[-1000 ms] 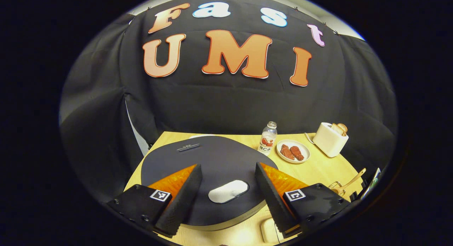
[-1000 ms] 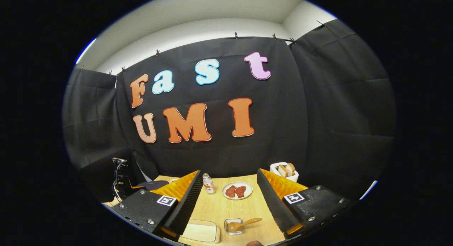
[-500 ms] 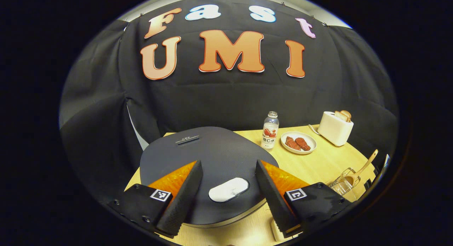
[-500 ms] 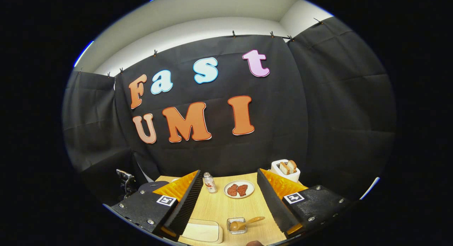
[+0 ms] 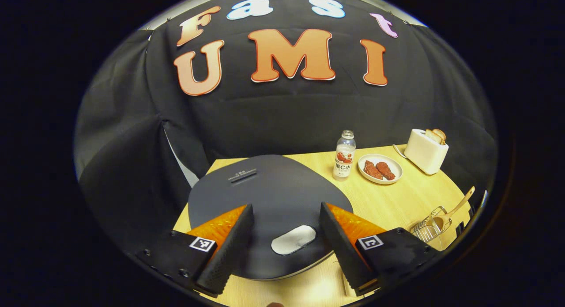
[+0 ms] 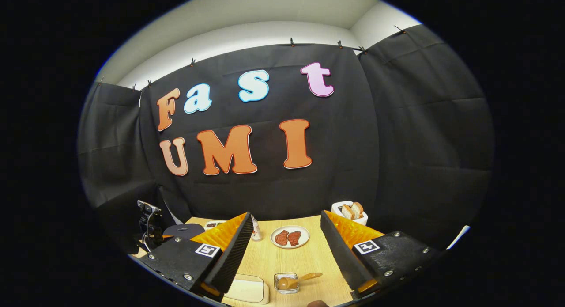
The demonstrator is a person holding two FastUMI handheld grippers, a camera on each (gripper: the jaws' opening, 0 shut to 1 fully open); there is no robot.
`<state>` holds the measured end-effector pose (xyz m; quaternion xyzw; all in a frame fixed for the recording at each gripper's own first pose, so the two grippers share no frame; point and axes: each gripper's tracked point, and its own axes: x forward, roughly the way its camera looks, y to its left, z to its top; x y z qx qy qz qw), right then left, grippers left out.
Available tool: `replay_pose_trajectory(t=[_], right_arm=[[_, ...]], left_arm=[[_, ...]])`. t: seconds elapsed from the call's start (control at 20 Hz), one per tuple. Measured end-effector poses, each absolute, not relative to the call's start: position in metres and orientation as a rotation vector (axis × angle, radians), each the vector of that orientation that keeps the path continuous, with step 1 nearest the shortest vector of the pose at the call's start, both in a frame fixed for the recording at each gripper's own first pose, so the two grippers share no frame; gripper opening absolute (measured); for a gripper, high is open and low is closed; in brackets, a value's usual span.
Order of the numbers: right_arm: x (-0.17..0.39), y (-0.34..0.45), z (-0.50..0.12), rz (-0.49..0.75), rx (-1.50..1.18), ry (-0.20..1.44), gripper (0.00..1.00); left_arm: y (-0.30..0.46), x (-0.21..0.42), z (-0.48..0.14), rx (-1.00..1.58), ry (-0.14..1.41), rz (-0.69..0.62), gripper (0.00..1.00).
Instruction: Close the left gripper, press the button to open the rice cooker; take a wooden spoon from the chopstick holder with the right hand, scoop a spoonful of rice and pour it into the rice cooker, then put the wooden spoon back into the chopstick holder.
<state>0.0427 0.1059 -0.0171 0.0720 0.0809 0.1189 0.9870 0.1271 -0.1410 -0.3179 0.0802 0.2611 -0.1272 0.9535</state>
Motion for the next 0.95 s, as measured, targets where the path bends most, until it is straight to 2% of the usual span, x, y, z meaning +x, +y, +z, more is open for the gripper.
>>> replay_pose_trajectory(t=[0.05,0.1,0.25,0.3,0.35,0.4,0.45,0.5,0.65,0.75,0.95], right_arm=[[0.044,0.104,-0.015,0.235,0.14,0.157,0.95],[0.045,0.102,-0.013,0.232,0.137,0.151,0.95],[0.047,0.1,-0.002,0.233,0.143,0.127,0.95],[0.048,0.098,0.001,0.233,0.145,0.12,0.95],[0.048,0.098,0.003,0.233,0.144,0.114,0.95],[0.05,0.097,0.007,0.231,0.14,0.106,0.95],[0.052,0.095,0.008,0.229,0.133,0.099,0.95],[0.053,0.094,0.01,0.225,0.124,0.093,0.95],[0.057,0.092,0.016,0.222,0.118,0.084,0.95],[0.06,0.091,0.018,0.221,0.118,0.079,0.95],[0.064,0.088,0.023,0.216,0.097,0.067,0.95]], left_arm=[[-0.138,0.127,-0.304,0.16,0.52,-0.256,0.95],[-0.134,0.127,-0.288,0.15,0.507,-0.252,1.0],[-0.118,0.129,-0.224,0.072,0.461,-0.233,1.0],[-0.108,0.128,-0.203,0.051,0.451,-0.216,0.95],[-0.097,0.126,-0.181,0.037,0.442,-0.199,1.0],[-0.089,0.123,-0.148,0.024,0.414,-0.194,0.95],[-0.081,0.123,-0.121,0.018,0.378,-0.186,0.95],[-0.071,0.118,-0.096,0.019,0.343,-0.176,1.0],[-0.045,0.096,-0.026,0.026,0.253,-0.153,0.99],[-0.033,0.078,0.008,0.022,0.212,-0.144,0.95],[-0.013,0.053,0.046,0.036,0.161,-0.134,0.95]])
